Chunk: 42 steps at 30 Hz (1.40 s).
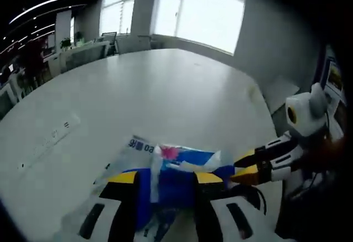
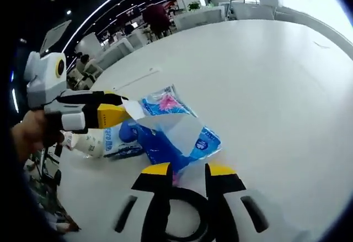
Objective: Arrange the tabletop items into an orderly group along one side of the table until the central work area is clear of visible clutter.
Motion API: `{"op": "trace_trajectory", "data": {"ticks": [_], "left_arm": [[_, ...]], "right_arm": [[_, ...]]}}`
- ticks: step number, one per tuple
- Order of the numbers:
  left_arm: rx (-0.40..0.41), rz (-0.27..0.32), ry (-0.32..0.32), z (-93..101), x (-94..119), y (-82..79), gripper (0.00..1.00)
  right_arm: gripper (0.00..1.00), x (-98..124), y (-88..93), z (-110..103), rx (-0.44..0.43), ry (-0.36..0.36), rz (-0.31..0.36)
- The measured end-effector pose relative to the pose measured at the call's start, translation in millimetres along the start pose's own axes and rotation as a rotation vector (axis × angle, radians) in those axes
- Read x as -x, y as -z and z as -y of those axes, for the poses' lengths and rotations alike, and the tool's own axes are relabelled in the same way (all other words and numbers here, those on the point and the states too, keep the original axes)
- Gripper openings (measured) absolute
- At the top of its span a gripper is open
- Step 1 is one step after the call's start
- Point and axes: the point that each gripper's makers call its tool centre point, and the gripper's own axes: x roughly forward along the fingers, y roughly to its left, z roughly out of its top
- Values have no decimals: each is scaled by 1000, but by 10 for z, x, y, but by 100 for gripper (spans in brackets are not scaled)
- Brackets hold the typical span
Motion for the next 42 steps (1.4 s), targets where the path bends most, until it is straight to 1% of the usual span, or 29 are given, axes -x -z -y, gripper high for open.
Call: {"op": "trace_trajectory", "data": {"ticks": [2,4,6,9,13,15,17,18,19,23,24,26,28,29,32,35,40,42], "left_arm": [[14,-12,7,-28,-50,7,33],[21,-26,20,-34,-101,23,32],[19,-57,29,-27,-135,62,29],[17,-62,51,23,-170,61,25],[-8,-111,70,74,-199,178,17],[-29,-130,71,84,-179,213,11],[-65,-126,63,37,-172,214,4],[-54,-121,62,33,-136,219,4],[-27,-114,79,51,-124,204,4],[-51,-92,96,114,-68,172,1],[-56,-88,96,133,-58,166,0],[-65,-79,94,165,-18,150,0],[-64,-56,93,192,31,112,0],[-68,-47,90,206,62,94,0],[-73,-19,86,251,131,37,0],[-72,4,76,288,178,-3,0],[-64,19,72,368,223,9,0],[-63,26,73,407,244,5,0]], "right_arm": [[17,-43,25,13,-8,-2,-13],[16,-73,35,4,-36,-16,-18],[16,-80,41,7,-46,-12,-21],[13,-107,46,10,-84,-16,-26],[5,-126,36,0,-113,-24,-14],[1,-112,34,7,-119,-15,-9],[0,-75,54,11,-118,-7,-10],[0,-62,64,40,-93,3,-12],[0,-44,64,57,-98,1,-7],[0,29,39,72,-94,6,4],[0,43,6,92,-76,17,26],[0,82,-29,102,-56,24,44],[0,167,-78,95,-49,27,60],[0,205,-132,111,-41,28,79],[0,291,-218,133,-18,39,120],[0,358,-236,131,-14,43,144],[0,488,-276,139,4,50,171],[0,530,-322,160,19,54,184]]}}
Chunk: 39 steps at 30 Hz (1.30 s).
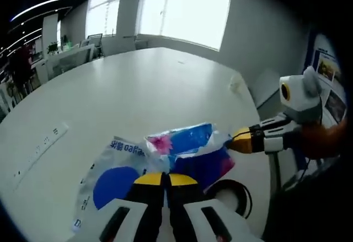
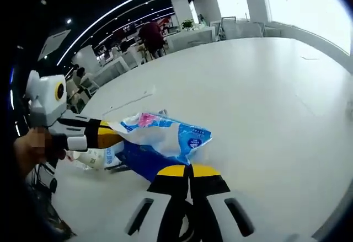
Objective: Arrange the tabletop items into an orderly group along one side of the table until the central work area is clear of visible clutter.
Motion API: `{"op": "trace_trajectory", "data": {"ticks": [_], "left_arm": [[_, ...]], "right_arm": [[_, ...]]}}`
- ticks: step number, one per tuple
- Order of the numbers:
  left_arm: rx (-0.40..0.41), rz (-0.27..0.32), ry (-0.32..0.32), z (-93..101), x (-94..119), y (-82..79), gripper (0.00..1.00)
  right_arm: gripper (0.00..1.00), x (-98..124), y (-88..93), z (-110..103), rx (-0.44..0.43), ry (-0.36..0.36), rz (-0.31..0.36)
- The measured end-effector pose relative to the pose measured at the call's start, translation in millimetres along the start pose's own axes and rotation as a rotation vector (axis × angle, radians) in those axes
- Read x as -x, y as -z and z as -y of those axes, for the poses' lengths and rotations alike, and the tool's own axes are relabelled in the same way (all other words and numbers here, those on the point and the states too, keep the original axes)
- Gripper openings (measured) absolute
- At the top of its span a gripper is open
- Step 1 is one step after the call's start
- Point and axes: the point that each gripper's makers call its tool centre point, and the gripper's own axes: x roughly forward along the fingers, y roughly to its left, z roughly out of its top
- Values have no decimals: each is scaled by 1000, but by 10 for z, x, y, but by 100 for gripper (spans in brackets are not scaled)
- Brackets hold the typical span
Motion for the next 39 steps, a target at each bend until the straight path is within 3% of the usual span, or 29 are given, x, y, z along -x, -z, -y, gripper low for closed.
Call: {"op": "trace_trajectory", "data": {"ticks": [6,10,15,31,39], "left_arm": [[11,28,-3,100,54,-83,0],[88,80,-11,159,76,-207,0],[118,115,-13,233,55,-288,0],[162,202,-32,464,-239,-612,0],[158,186,-36,557,-454,-613,0]], "right_arm": [[0,34,-191,89,57,0,27],[0,45,-311,177,98,-11,33],[0,64,-445,289,138,-24,41],[0,-70,-880,721,280,-87,79],[0,-239,-971,877,371,-128,62]]}}
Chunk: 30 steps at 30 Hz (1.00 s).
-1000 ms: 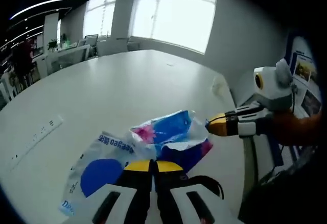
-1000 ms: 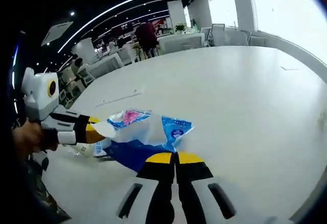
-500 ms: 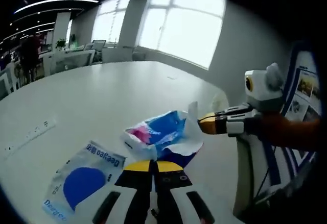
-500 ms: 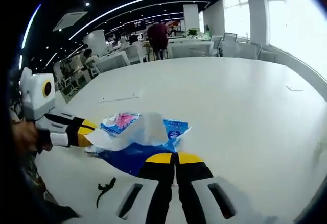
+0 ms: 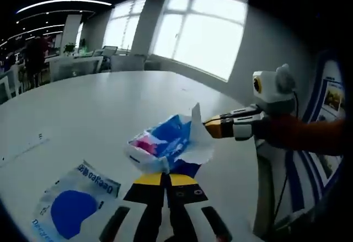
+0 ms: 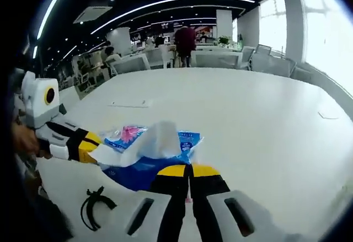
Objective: Arrange the tabletop items into an orderly group along one side of the table until the central work area is clear of visible clutter.
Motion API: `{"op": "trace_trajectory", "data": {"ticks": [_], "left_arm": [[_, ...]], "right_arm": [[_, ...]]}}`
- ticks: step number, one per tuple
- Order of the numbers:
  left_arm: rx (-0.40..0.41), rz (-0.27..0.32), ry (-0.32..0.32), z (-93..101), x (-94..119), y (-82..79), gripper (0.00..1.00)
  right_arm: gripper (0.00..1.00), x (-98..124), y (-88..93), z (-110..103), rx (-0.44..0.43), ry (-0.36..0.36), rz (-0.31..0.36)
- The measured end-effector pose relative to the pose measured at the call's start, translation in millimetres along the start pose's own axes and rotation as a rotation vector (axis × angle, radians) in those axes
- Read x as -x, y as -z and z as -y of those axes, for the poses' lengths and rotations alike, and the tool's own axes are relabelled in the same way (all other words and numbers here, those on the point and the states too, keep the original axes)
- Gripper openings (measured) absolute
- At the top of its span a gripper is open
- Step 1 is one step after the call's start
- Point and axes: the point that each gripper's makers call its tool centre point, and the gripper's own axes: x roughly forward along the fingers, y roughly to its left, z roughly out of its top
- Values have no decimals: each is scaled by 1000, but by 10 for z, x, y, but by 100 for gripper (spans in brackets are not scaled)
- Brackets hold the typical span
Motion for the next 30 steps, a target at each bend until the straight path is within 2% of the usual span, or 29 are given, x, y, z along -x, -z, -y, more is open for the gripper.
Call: {"op": "trace_trajectory", "data": {"ticks": [4,11,13,24,30], "left_arm": [[4,-30,0,-7,-133,58,0],[8,-82,-13,-93,-320,155,0],[-1,-90,-24,-145,-352,170,0],[55,-143,-43,-359,-473,280,0],[79,-162,-42,-397,-547,338,0]], "right_arm": [[0,-127,118,76,45,-1,-39],[0,-329,302,169,41,-6,-92],[0,-372,321,154,61,-7,-107],[0,-632,418,133,94,-13,-149],[0,-689,466,147,100,-2,-174]]}}
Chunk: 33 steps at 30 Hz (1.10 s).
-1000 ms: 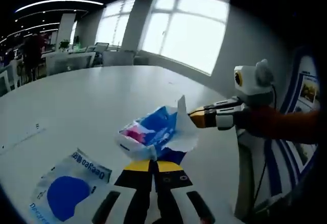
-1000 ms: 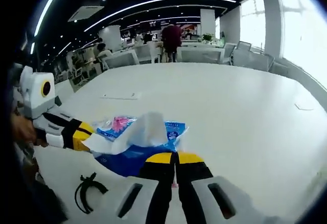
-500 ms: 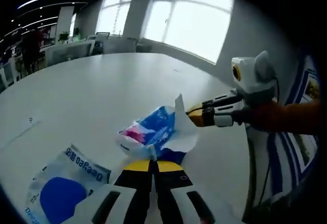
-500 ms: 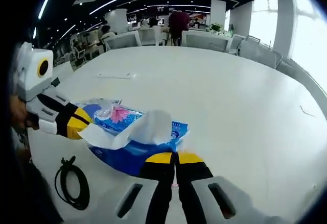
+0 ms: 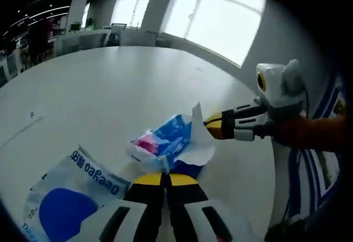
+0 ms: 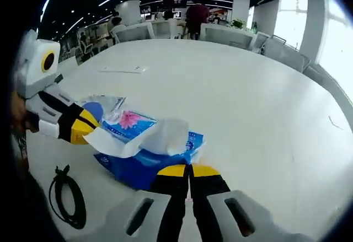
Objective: Arrange the tabletop items into an orderly group along one side of the table until the central work area is clear of visible clutter.
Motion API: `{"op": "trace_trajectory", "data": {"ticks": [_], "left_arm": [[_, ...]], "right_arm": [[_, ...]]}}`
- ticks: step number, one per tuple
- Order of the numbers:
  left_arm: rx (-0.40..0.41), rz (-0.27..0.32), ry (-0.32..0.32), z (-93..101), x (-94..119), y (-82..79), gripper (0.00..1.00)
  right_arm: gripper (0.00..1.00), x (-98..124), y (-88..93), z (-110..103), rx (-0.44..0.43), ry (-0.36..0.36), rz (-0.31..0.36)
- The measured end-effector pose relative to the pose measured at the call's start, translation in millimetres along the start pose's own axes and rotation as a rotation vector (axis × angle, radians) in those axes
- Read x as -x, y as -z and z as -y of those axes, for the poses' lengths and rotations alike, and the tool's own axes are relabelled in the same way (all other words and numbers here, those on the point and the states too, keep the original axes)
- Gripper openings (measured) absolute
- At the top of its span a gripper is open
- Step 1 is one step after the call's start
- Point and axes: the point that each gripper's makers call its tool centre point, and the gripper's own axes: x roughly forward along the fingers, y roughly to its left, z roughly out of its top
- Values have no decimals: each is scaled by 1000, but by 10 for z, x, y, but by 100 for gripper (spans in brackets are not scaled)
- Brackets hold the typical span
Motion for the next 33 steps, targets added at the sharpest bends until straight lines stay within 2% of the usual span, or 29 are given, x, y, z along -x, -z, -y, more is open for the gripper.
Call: {"op": "trace_trajectory", "data": {"ticks": [5,9,13,20,25,27,33], "left_arm": [[11,-14,-33,-60,-37,31,0],[24,-45,-37,-67,-62,112,2],[38,-42,-46,-65,-40,122,4],[47,-35,-42,-61,-13,120,7],[59,-28,-2,13,-11,107,19],[18,-35,-24,-2,12,117,20],[16,-27,-10,39,80,138,21]], "right_arm": [[0,-15,23,-3,-34,6,-2],[0,-69,63,-43,-14,7,-17],[0,-98,57,-36,-14,10,-16],[1,-78,51,-48,-20,12,-8],[5,-54,59,-80,-9,12,-11],[6,-51,67,-75,-11,9,-7],[10,10,59,-94,-16,20,8]]}}
